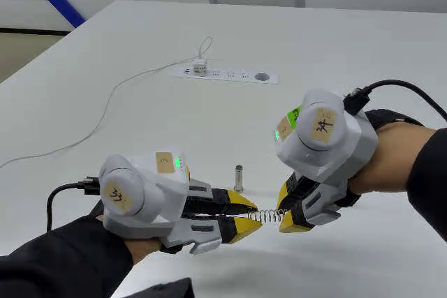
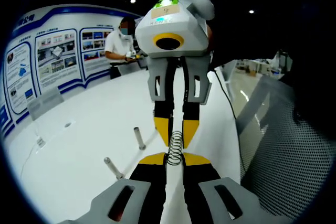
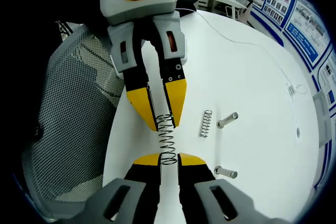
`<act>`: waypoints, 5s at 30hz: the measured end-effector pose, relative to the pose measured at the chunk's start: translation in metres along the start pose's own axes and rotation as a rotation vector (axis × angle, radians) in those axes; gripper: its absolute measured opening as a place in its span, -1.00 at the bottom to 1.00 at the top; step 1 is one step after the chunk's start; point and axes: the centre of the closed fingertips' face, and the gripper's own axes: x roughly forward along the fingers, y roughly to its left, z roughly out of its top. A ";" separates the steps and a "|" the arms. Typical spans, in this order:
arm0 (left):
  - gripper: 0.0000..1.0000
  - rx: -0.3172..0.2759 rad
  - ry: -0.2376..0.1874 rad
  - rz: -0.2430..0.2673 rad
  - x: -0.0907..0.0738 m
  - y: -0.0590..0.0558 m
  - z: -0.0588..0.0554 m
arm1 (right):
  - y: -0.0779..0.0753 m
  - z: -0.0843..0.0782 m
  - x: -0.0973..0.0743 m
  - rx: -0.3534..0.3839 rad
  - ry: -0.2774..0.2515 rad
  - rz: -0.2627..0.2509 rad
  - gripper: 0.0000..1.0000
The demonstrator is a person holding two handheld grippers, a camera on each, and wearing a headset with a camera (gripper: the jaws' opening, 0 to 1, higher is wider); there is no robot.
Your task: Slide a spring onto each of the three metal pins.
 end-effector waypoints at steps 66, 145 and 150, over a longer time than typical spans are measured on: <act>0.10 -0.133 0.005 0.203 -0.028 0.049 -0.018 | -0.052 -0.006 -0.078 0.055 0.014 -0.155 -0.77; 0.17 -0.177 0.026 0.197 -0.025 0.047 -0.032 | -0.100 -0.051 0.022 0.167 0.182 -0.124 -0.65; 0.17 -0.176 0.028 0.197 -0.025 0.047 -0.033 | -0.099 -0.052 0.016 0.165 0.175 -0.132 -0.60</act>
